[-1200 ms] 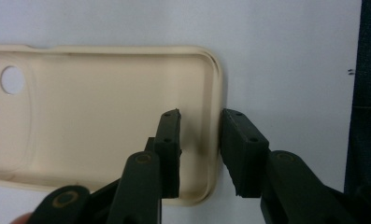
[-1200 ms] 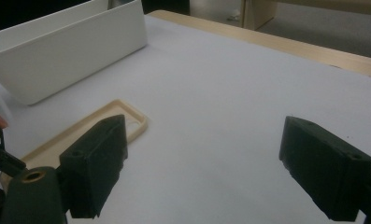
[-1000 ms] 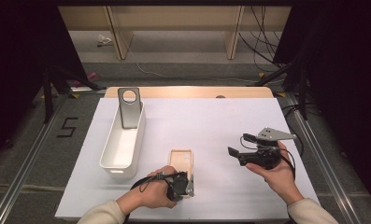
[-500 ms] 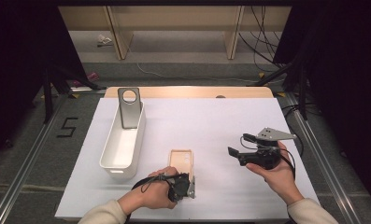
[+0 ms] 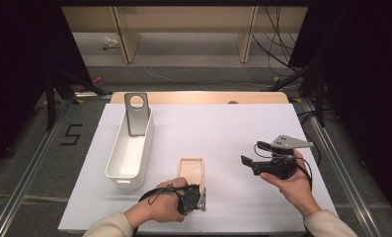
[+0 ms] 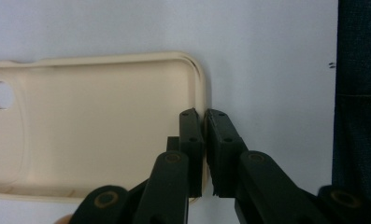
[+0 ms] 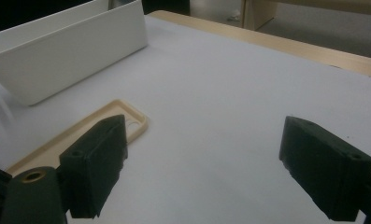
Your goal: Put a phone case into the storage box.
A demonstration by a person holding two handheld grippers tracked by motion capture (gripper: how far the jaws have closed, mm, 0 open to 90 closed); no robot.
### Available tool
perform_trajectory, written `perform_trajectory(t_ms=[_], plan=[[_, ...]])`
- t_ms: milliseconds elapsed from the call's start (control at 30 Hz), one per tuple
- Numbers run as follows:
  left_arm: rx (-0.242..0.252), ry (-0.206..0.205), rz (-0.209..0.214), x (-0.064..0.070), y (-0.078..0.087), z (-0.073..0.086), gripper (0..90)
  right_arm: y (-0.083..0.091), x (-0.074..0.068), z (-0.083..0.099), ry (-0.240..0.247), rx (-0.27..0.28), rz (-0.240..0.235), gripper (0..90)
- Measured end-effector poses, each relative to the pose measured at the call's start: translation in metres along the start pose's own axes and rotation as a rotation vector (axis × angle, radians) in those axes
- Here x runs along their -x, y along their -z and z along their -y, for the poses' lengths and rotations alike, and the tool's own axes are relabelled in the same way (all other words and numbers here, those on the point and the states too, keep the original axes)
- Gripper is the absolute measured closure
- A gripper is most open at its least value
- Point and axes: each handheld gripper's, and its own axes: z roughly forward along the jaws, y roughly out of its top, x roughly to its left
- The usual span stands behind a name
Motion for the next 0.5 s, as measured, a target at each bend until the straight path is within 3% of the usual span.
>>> perform_trajectory(t_ms=[167, 500], plan=[[0.01, 0.02, 0.015, -0.0001, 0.0002, 0.0017, 85.7, -0.0004, -0.0002, 0.0002, 0.001, 0.001, -0.002, 16.1], [0.03, 0.012, 0.016, -0.001, 0.0015, 0.0042, 87.1, -0.0006, -0.0005, 0.0, 0.0, 0.002, -0.004, 16.2]])
